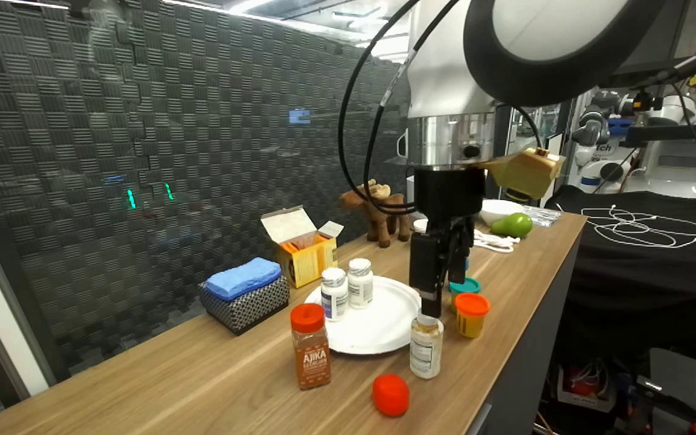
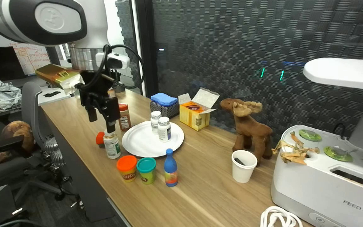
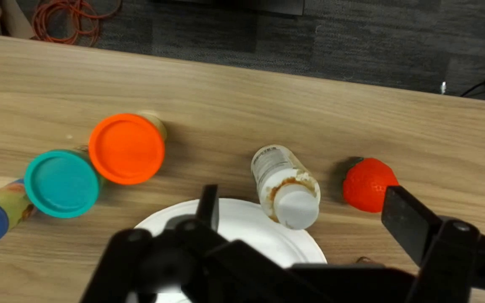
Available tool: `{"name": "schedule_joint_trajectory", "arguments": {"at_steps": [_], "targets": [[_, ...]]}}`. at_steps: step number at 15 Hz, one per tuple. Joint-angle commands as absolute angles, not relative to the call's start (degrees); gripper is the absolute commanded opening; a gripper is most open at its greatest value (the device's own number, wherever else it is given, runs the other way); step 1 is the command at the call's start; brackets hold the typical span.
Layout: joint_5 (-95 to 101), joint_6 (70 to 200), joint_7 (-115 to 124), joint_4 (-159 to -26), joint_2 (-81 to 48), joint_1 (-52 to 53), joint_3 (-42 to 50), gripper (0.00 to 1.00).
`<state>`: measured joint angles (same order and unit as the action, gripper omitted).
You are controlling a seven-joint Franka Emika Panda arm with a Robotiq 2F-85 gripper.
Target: Put the bottles and orange plushie on the white plate one at a time
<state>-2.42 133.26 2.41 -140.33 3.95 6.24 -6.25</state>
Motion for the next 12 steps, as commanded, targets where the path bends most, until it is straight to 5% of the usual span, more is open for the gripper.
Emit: {"name": "schedule_joint_trajectory", "arguments": {"at_steps": [1,6,8,12], "targets": [[0.1,137.4,2.3,-141.8,3.8,6.7,-7.0,1.0],[4.4,142.5,2.0,-142.3,2.1,7.1,-7.4,1.0],[5.2,143.2,2.2,-142.3,1.3,7.1,-7.4,0.74],[5.5,143.5,2.0,-142.3,0.4,7.2,-7.4,0.42]]}}
